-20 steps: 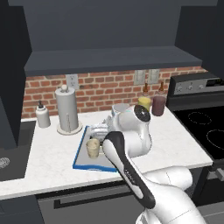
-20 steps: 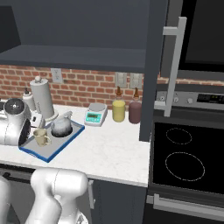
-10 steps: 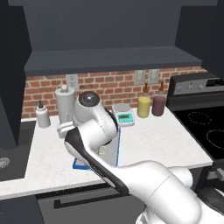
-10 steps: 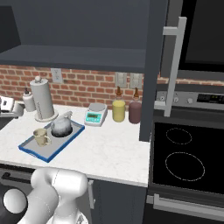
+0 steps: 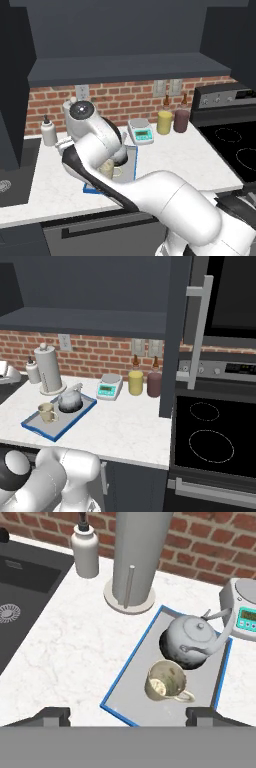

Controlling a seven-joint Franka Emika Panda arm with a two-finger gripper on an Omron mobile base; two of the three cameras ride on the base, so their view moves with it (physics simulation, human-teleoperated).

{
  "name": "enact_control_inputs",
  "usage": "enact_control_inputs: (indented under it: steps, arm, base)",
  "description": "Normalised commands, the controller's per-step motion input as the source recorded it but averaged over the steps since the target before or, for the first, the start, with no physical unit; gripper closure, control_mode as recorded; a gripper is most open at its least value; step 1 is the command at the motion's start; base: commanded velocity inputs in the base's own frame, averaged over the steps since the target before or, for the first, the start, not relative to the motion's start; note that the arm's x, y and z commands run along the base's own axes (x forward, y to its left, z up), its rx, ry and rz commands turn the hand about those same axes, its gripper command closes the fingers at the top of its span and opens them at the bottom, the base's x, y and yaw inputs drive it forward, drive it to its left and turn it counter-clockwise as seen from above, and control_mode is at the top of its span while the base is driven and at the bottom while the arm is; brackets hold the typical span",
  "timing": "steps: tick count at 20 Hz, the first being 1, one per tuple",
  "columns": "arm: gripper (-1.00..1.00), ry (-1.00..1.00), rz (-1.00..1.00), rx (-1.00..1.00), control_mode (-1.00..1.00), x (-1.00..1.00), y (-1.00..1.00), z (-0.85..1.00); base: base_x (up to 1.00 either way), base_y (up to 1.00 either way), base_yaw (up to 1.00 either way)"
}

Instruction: Pick the kettle from the counter and place it on the tray. Then pick the mug from the cabinet and place it on the tray. Then close the cabinet doors.

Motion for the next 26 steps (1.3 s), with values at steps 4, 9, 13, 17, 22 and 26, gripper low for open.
enact_control_inputs:
  steps: [4, 9, 13, 17, 22, 26]
  arm:
    - [1.00, -0.12, 0.09, 0.00, -1.00, 0.13, 0.03, -0.22]
    - [1.00, -0.12, 0.12, 0.00, -1.00, 0.05, -0.01, -0.19]
    - [1.00, -0.20, 0.10, 0.00, -1.00, 0.00, 0.03, -0.10]
    - [1.00, -0.19, 0.01, -0.11, -1.00, 0.00, 0.23, -0.12]
    - [1.00, -0.22, 0.00, -0.38, -1.00, 0.00, 0.30, -0.15]
    - [1.00, -0.05, -0.02, -0.30, -1.00, 0.00, 0.44, 0.11]
  base:
    - [0.00, 0.00, 0.00]
    - [0.00, 0.00, 0.00]
    - [0.00, 0.00, 0.00]
    - [0.00, 0.00, 0.00]
    - [0.00, 0.00, 0.00]
    - [0.00, 0.00, 0.00]
